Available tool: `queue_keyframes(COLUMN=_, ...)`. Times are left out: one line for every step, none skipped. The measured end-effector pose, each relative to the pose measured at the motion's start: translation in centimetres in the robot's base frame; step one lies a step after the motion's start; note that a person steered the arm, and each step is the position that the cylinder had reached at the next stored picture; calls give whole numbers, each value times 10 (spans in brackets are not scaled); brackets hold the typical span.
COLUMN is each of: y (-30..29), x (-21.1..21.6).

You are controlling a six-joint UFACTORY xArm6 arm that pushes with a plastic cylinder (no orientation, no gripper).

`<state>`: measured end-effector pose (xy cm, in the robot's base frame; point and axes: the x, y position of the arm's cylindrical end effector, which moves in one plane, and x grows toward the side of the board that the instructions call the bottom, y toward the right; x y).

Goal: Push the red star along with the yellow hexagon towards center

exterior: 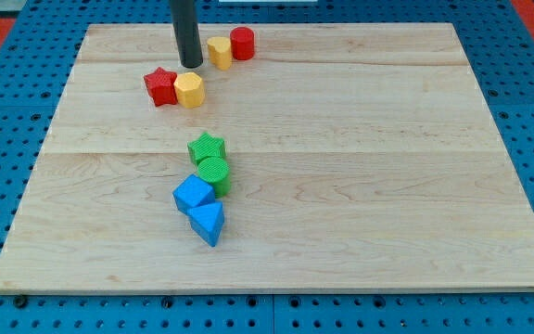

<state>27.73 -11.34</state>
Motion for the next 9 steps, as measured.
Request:
queue_keyframes(y=0, x=-3)
queue_keyframes(y=-7, x=-3)
queue_keyframes(y=-20, x=-3)
queue_keyframes(y=-29, x=-3)
queue_keyframes(y=-31, x=-3)
queue_keyframes(y=-32, x=-3)
queue_keyframes(y=-32, x=-3)
queue_keyframes(y=-43, x=2)
queue_keyframes(y=-57, x=17)
